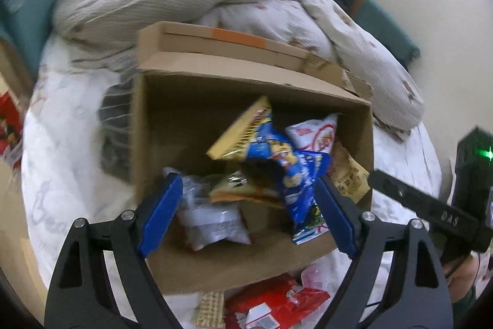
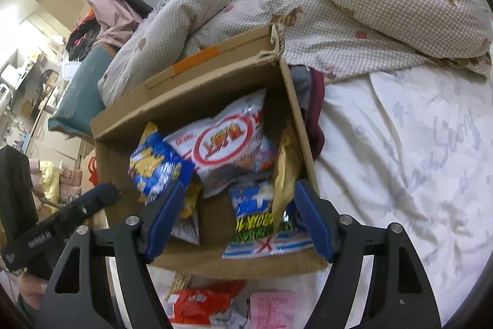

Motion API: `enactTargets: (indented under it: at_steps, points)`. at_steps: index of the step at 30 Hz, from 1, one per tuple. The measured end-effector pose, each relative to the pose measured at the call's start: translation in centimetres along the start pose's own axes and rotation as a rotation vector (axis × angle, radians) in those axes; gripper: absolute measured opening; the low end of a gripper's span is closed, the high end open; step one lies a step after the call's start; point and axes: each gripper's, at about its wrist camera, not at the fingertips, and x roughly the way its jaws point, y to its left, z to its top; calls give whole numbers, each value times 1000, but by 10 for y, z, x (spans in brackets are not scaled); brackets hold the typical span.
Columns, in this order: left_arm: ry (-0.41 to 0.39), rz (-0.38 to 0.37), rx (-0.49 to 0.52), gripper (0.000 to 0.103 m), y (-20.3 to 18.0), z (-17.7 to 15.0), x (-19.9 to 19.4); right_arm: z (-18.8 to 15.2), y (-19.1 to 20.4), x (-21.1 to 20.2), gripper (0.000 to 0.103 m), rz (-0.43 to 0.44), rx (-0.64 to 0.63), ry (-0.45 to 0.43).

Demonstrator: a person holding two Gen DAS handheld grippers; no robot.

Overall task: Organize snacks
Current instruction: 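Carry both snacks into the box and open both tools, then grasp the red barcode bag with left tool while right tool grasps pink wrapper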

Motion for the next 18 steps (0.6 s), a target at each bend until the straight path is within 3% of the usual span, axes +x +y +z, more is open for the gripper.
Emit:
enactTargets:
  at_steps: [6,10,16,18]
  points:
    - [-28,24,-64,85,19,-19,-30,-25,3,-13,77,-15,-32,35]
    - [3,10,-97,85,23,-45,-36,-44,-4,-19,77,-2,16,65]
    - [138,11,24,85,-4,-92,-18,-70,-15,-28,77,-8,76,93]
    - [197,-19,82,85,-16,-106,-8,-79,-22,-28,77,-2,107,114]
